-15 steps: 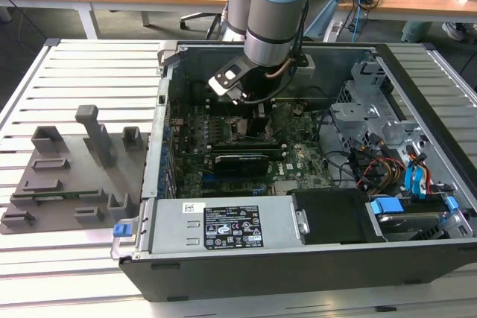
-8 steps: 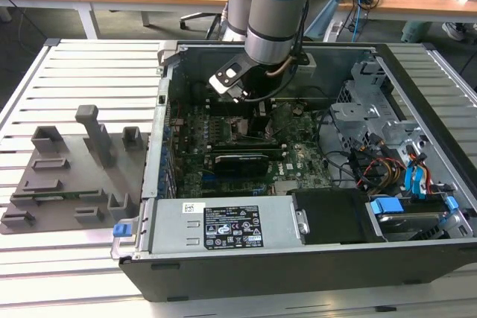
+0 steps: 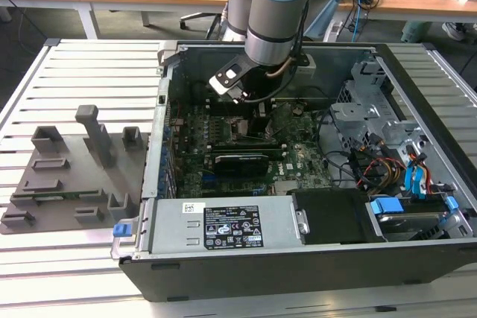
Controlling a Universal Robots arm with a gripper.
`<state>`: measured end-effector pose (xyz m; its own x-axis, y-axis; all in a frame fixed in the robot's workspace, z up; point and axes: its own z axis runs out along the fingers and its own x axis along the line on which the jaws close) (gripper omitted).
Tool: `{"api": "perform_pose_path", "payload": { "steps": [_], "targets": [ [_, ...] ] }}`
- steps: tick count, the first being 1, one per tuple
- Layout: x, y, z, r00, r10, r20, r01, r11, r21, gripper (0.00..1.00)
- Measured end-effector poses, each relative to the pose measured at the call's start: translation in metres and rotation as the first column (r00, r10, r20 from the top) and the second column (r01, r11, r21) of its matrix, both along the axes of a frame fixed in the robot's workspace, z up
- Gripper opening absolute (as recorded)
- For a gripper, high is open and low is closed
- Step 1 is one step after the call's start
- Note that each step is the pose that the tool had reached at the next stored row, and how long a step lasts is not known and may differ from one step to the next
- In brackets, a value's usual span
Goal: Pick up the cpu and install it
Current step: 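Place the cpu into insertion slot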
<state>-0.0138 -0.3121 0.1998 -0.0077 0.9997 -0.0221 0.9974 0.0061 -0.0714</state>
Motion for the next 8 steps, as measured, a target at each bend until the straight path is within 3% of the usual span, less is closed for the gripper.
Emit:
{"api": "perform_pose_path", "payload": {
  "steps": [8],
  "targets": [
    [0.0,0.0,-0.0005,1.0,-0.006,0.0,0.006,1.0,-0.0001,0.54]
  ]
}}
